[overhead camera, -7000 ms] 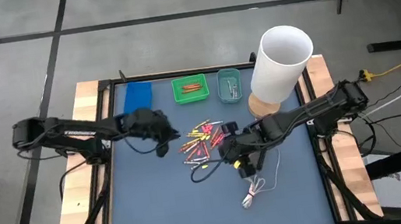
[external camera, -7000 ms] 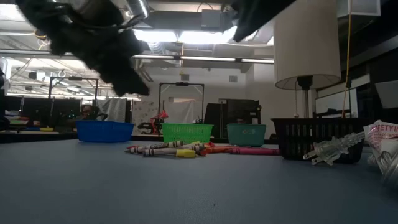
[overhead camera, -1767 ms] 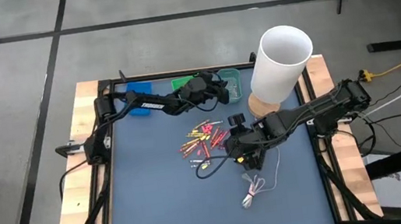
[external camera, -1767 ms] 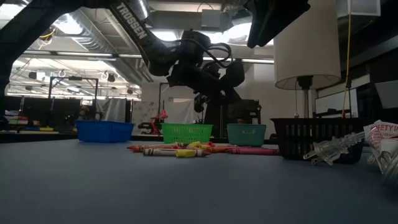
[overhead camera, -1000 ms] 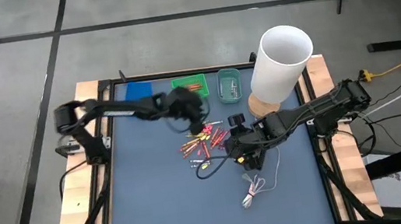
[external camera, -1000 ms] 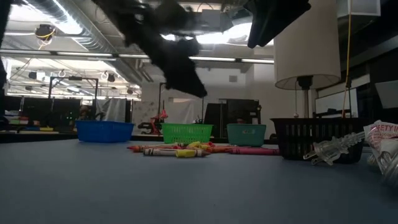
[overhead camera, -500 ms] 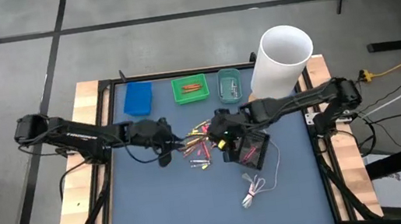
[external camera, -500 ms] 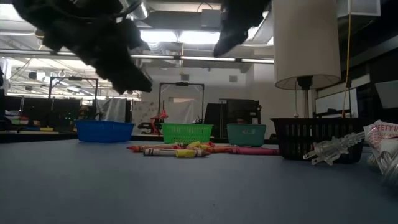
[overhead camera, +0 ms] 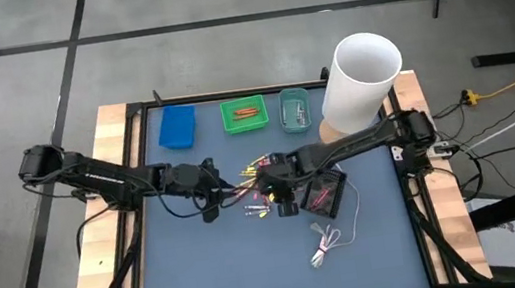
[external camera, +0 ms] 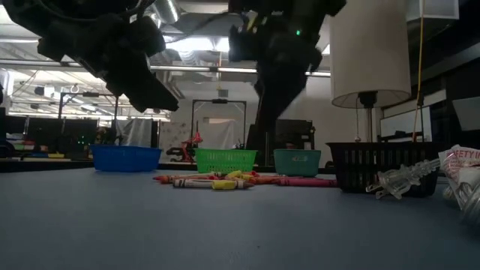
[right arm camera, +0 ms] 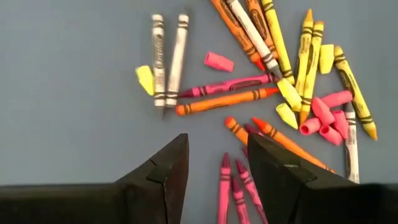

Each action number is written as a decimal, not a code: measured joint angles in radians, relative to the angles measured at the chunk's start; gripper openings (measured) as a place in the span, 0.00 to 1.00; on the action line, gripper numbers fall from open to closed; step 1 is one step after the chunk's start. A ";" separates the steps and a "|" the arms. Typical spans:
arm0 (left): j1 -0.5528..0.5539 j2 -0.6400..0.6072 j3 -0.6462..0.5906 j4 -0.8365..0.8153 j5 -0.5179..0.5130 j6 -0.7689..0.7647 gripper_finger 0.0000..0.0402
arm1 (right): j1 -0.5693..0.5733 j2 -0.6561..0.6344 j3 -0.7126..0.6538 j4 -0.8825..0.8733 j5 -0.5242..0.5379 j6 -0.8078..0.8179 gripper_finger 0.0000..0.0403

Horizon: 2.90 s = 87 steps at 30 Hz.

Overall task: Sort crayons
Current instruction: Put the red crayon into the black bin

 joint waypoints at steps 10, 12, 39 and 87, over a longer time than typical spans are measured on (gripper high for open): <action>-0.003 0.000 0.000 -0.002 -0.012 0.000 0.22 | -0.082 0.026 -0.001 -0.133 0.085 -0.077 0.41; -0.003 0.000 0.000 -0.002 -0.012 0.000 0.22 | -0.109 0.026 0.000 -0.154 0.086 -0.093 0.41; -0.002 0.001 0.000 -0.006 -0.012 0.000 0.22 | -0.158 0.037 -0.140 -0.061 0.093 -0.273 0.41; -0.002 0.000 0.002 -0.001 -0.022 0.001 0.22 | -0.150 0.096 0.108 -0.295 -0.013 -0.259 0.06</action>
